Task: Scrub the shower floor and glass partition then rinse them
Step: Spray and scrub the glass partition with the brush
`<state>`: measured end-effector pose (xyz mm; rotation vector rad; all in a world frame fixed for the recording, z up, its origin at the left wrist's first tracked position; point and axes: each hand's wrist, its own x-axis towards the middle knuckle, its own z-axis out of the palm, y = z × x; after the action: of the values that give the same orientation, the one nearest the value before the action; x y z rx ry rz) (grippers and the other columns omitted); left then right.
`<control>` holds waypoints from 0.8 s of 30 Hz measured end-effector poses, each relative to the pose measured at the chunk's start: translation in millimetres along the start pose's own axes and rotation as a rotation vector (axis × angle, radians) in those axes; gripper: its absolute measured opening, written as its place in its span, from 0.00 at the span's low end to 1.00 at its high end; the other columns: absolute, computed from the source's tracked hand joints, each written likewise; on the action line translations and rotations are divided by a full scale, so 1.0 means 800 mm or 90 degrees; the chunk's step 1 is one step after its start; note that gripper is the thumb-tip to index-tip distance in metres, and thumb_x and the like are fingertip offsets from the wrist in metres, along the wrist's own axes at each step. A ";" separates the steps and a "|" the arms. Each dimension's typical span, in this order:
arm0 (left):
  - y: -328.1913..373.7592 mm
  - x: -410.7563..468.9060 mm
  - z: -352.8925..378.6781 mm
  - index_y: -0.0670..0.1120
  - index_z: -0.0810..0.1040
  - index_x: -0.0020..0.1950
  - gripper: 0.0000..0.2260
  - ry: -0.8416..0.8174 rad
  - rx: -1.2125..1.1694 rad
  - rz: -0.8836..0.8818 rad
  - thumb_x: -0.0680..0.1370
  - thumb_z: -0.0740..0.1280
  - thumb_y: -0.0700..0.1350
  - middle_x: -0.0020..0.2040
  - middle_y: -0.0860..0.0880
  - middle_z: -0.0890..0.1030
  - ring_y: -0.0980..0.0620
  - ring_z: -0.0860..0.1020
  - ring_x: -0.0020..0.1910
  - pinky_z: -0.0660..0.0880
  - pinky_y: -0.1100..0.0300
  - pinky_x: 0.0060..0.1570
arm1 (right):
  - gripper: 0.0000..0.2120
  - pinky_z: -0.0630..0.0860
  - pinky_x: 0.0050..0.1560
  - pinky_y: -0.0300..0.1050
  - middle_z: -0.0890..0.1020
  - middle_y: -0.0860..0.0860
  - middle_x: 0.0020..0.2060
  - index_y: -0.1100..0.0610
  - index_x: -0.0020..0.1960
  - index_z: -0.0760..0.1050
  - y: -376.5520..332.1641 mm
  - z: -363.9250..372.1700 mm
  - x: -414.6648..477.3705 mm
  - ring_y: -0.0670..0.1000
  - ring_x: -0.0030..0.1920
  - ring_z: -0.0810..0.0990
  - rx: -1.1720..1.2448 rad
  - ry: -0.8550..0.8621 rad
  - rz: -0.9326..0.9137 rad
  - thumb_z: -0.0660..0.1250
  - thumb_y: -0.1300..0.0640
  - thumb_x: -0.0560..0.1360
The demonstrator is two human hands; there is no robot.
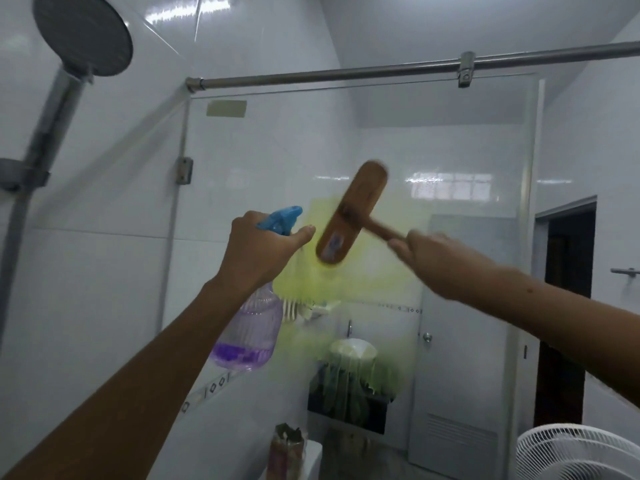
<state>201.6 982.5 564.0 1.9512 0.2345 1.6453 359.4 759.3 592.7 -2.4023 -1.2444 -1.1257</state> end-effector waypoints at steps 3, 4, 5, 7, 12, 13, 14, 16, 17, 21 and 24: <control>-0.001 -0.003 -0.004 0.48 0.74 0.33 0.18 -0.017 0.042 0.032 0.72 0.74 0.59 0.27 0.51 0.74 0.56 0.72 0.25 0.66 0.66 0.30 | 0.22 0.71 0.32 0.44 0.76 0.51 0.36 0.52 0.47 0.70 -0.016 0.001 -0.001 0.50 0.32 0.76 -0.024 -0.065 -0.057 0.48 0.37 0.82; -0.001 -0.002 -0.007 0.51 0.72 0.31 0.18 -0.020 0.049 0.038 0.72 0.75 0.59 0.27 0.53 0.73 0.57 0.72 0.24 0.65 0.67 0.30 | 0.23 0.71 0.33 0.46 0.76 0.52 0.37 0.53 0.46 0.70 -0.014 -0.009 0.013 0.52 0.33 0.76 -0.015 -0.041 -0.030 0.48 0.37 0.83; -0.002 0.000 -0.011 0.51 0.72 0.30 0.19 -0.019 0.049 0.039 0.71 0.75 0.59 0.26 0.53 0.72 0.58 0.72 0.24 0.65 0.67 0.30 | 0.23 0.70 0.33 0.47 0.76 0.54 0.38 0.54 0.46 0.70 -0.008 -0.020 0.027 0.53 0.34 0.76 0.020 -0.001 0.011 0.48 0.37 0.83; -0.005 0.001 -0.018 0.45 0.75 0.32 0.20 -0.014 0.036 0.025 0.71 0.76 0.58 0.27 0.48 0.75 0.59 0.73 0.25 0.72 0.60 0.29 | 0.23 0.70 0.32 0.47 0.76 0.55 0.38 0.54 0.45 0.70 -0.010 -0.027 0.036 0.54 0.34 0.76 0.063 0.046 0.033 0.48 0.37 0.83; -0.007 -0.002 -0.023 0.39 0.79 0.41 0.25 -0.047 0.032 -0.001 0.69 0.74 0.63 0.35 0.41 0.80 0.45 0.81 0.34 0.80 0.48 0.39 | 0.22 0.68 0.29 0.41 0.76 0.51 0.37 0.52 0.47 0.70 -0.040 0.011 0.006 0.49 0.31 0.76 -0.023 -0.106 -0.080 0.49 0.37 0.83; -0.007 -0.002 -0.024 0.39 0.79 0.40 0.27 -0.058 0.035 0.002 0.68 0.74 0.64 0.35 0.41 0.81 0.44 0.81 0.34 0.80 0.48 0.38 | 0.22 0.69 0.30 0.43 0.77 0.52 0.37 0.52 0.46 0.70 -0.039 0.006 0.016 0.50 0.32 0.76 -0.020 -0.090 -0.061 0.48 0.36 0.82; -0.009 -0.001 -0.026 0.39 0.79 0.40 0.28 -0.063 0.035 0.002 0.67 0.74 0.66 0.36 0.41 0.82 0.44 0.82 0.35 0.80 0.48 0.38 | 0.23 0.70 0.31 0.46 0.77 0.53 0.38 0.52 0.45 0.69 -0.035 -0.001 0.029 0.52 0.33 0.76 0.011 -0.048 -0.025 0.48 0.36 0.82; -0.014 0.000 -0.030 0.39 0.80 0.41 0.31 -0.065 0.027 -0.002 0.65 0.74 0.68 0.37 0.42 0.83 0.44 0.82 0.36 0.82 0.46 0.38 | 0.23 0.73 0.32 0.48 0.78 0.55 0.39 0.54 0.46 0.70 -0.032 -0.005 0.043 0.53 0.33 0.77 0.097 0.030 0.032 0.48 0.37 0.83; -0.017 -0.001 -0.032 0.39 0.81 0.43 0.31 -0.069 0.021 -0.008 0.65 0.73 0.69 0.37 0.41 0.83 0.43 0.82 0.36 0.81 0.45 0.38 | 0.23 0.73 0.32 0.48 0.77 0.54 0.39 0.54 0.47 0.70 -0.037 -0.001 0.040 0.53 0.33 0.77 0.097 0.024 0.029 0.48 0.37 0.83; -0.018 -0.006 -0.032 0.38 0.80 0.43 0.31 -0.072 0.036 -0.004 0.67 0.72 0.67 0.37 0.38 0.81 0.40 0.81 0.36 0.79 0.44 0.38 | 0.22 0.69 0.30 0.41 0.76 0.50 0.36 0.53 0.48 0.71 -0.061 0.032 0.012 0.49 0.31 0.75 0.009 -0.103 -0.085 0.50 0.37 0.83; -0.016 -0.007 -0.035 0.38 0.79 0.41 0.26 -0.056 0.043 0.010 0.70 0.73 0.63 0.36 0.38 0.81 0.40 0.81 0.36 0.79 0.46 0.39 | 0.23 0.68 0.29 0.45 0.76 0.53 0.36 0.54 0.46 0.71 -0.043 0.005 0.047 0.51 0.32 0.76 0.088 0.007 0.011 0.49 0.37 0.83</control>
<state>176.6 999.3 554.8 2.0756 0.2442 1.5756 348.3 805.8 611.8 -2.2978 -1.2529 -1.0112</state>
